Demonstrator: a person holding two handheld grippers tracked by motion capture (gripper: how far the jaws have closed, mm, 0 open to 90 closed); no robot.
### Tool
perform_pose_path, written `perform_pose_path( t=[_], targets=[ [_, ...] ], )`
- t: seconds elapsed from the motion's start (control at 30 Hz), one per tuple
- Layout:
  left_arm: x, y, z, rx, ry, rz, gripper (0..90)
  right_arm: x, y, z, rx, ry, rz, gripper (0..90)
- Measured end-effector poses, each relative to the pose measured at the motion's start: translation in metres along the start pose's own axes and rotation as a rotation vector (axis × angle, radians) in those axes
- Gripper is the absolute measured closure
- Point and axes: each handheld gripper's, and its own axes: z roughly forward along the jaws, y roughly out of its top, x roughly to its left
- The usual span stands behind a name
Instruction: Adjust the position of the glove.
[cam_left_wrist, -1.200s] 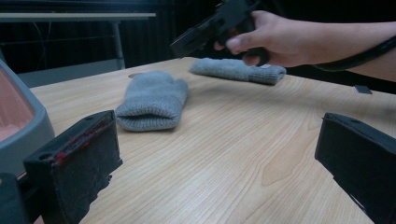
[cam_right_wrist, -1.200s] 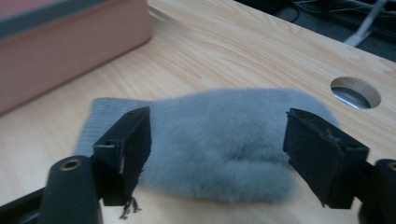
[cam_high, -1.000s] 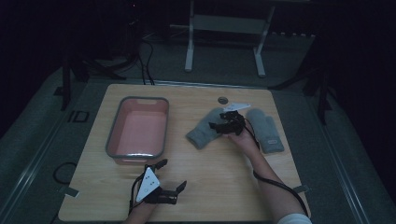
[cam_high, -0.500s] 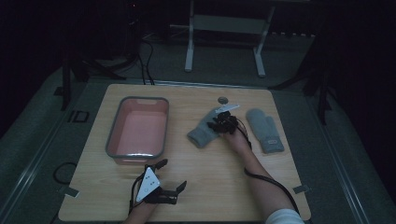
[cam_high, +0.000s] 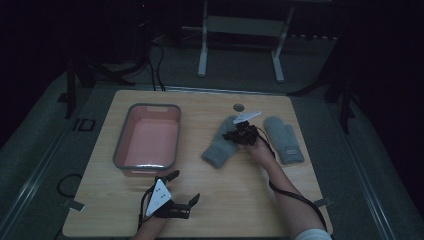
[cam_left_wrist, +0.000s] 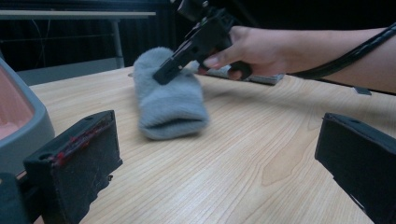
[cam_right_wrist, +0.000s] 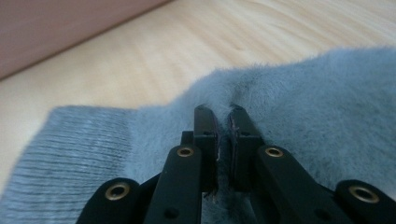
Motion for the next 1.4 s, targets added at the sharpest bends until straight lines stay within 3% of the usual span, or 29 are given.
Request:
perform_pose_path(
  t=[0.03,0.07,0.17,0.33,0.4,0.47,0.53,0.67,0.73,0.77,0.8,0.83,0.93,1.0,1.07,1.1,1.2,1.27,1.4],
  targets=[
    [0.0,0.0,0.0,0.0,0.0,-0.001,0.3,0.003,-0.001,-0.004,0.002,0.015,-0.021,84.4],
    [0.0,0.0,0.0,0.001,0.001,-0.003,0.3,0.01,-0.003,-0.013,-0.009,0.071,-0.058,84.6],
    [0.0,0.0,0.0,0.001,0.002,-0.002,0.3,0.019,-0.007,-0.024,-0.015,0.15,-0.115,84.8],
    [0.0,0.0,0.0,0.001,0.002,-0.002,0.3,0.03,-0.013,-0.037,0.011,0.256,-0.213,84.6],
    [0.0,0.0,0.0,0.001,0.003,-0.002,0.3,0.031,-0.014,-0.037,0.016,0.26,-0.23,84.6],
    [0.0,0.0,0.0,0.002,0.004,-0.001,0.3,0.033,-0.018,-0.034,0.052,0.284,-0.272,84.4],
    [0.0,0.0,0.0,0.002,0.005,-0.001,0.3,0.032,-0.022,-0.028,0.089,0.287,-0.281,84.2],
    [0.0,0.0,0.0,0.002,0.005,-0.003,0.3,0.027,-0.029,-0.017,0.11,0.288,-0.254,80.5],
    [0.0,0.0,0.0,0.001,0.004,-0.003,0.3,0.025,-0.03,-0.016,0.1,0.269,-0.242,71.6],
    [0.0,0.0,0.0,0.001,0.004,-0.002,0.3,0.025,-0.029,-0.016,0.097,0.25,-0.233,60.8],
    [0.0,0.0,0.0,0.001,0.004,-0.002,0.3,0.025,-0.029,-0.016,0.097,0.25,-0.233,60.8],
    [0.0,0.0,0.0,0.002,0.004,-0.004,0.3,0.025,-0.025,-0.019,0.092,0.2,-0.181,45.0],
    [0.0,0.0,0.0,0.002,0.005,-0.005,0.3,0.03,-0.018,-0.032,0.049,0.137,-0.133,45.1],
    [0.0,0.0,0.0,0.002,0.005,-0.004,0.3,0.034,-0.016,-0.037,0.031,0.12,-0.114,47.6],
    [0.0,0.0,0.0,0.003,0.005,-0.006,0.3,0.048,-0.016,-0.045,-0.001,0.05,-0.093,58.0],
    [0.0,0.0,0.0,0.003,0.006,-0.006,0.3,0.058,-0.018,-0.048,-0.01,0.032,-0.091,69.8],
    [0.0,0.0,0.0,0.003,0.008,-0.003,0.2,0.076,-0.028,-0.051,-0.008,-0.018,-0.049,89.8],
    [0.0,0.0,0.0,0.003,0.009,-0.004,0.3,0.084,-0.038,-0.051,-0.014,-0.036,-0.005,89.9],
    [0.0,0.0,0.001,0.005,0.009,-0.007,0.3,0.096,-0.059,-0.042,0.05,-0.066,-0.01,90.0]
  ],
)
